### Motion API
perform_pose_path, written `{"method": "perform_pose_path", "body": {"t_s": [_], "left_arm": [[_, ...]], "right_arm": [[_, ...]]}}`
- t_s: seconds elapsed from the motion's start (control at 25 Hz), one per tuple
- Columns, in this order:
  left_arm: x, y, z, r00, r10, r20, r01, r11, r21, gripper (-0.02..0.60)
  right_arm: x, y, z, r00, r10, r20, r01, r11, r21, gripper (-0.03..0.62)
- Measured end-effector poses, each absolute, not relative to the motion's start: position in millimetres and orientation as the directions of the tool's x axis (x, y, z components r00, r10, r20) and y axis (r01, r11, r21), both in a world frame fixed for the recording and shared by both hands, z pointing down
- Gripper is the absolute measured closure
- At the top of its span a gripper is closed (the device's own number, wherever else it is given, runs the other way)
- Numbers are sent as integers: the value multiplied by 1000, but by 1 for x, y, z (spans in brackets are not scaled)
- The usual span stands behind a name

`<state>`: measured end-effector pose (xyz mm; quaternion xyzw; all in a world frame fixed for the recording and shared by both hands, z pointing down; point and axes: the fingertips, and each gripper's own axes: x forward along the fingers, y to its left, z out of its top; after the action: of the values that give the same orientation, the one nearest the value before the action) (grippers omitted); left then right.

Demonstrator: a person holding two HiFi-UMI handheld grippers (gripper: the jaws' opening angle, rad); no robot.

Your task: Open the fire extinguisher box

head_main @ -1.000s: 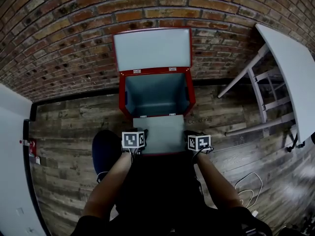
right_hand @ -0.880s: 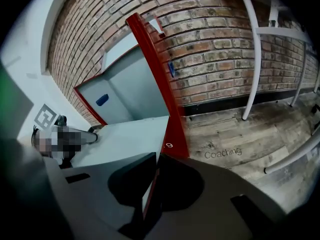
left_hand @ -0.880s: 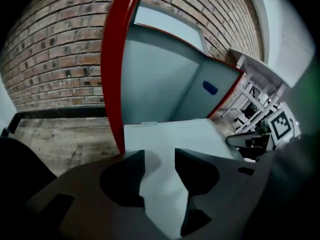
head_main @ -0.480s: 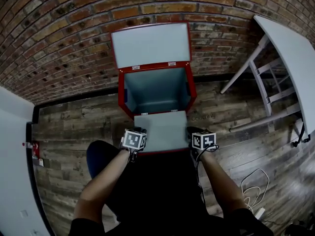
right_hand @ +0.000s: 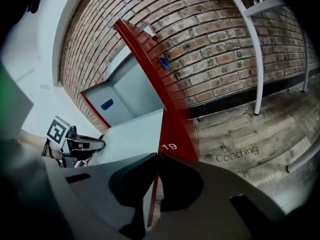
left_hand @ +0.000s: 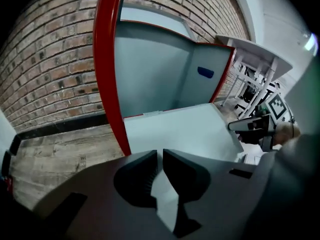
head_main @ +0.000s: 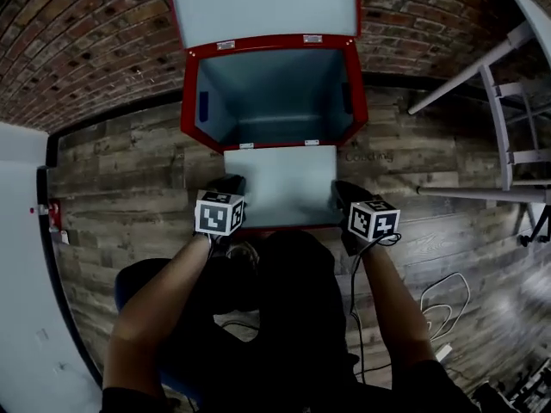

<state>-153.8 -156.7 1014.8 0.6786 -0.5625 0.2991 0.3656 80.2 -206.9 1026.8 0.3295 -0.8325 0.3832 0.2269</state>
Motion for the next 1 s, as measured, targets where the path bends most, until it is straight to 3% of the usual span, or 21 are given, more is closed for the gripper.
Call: {"method": "perform_pose_path", "body": {"t_s": [0.16,0.52,0.8,1.0], "left_arm": [[-155,-165,1032,121,-637,762,-992,-61,107,497],[-164,-182,1065,173,-809,561,-970,-40,241,497],[-173,-205,1077,157,-835,528,-972,-37,230,497],[-178,-217,1077,95,-852,515,-982,3,186,495]], "right_arm": [[80,-216,1047,-685,-407,604,-717,521,-463,569],[69,-245,1083,-710,-441,549,-700,533,-475,569],[61,-270,1107,-762,-433,482,-648,492,-581,559],[56,-282,1111,-746,-449,492,-666,495,-558,559]]}}
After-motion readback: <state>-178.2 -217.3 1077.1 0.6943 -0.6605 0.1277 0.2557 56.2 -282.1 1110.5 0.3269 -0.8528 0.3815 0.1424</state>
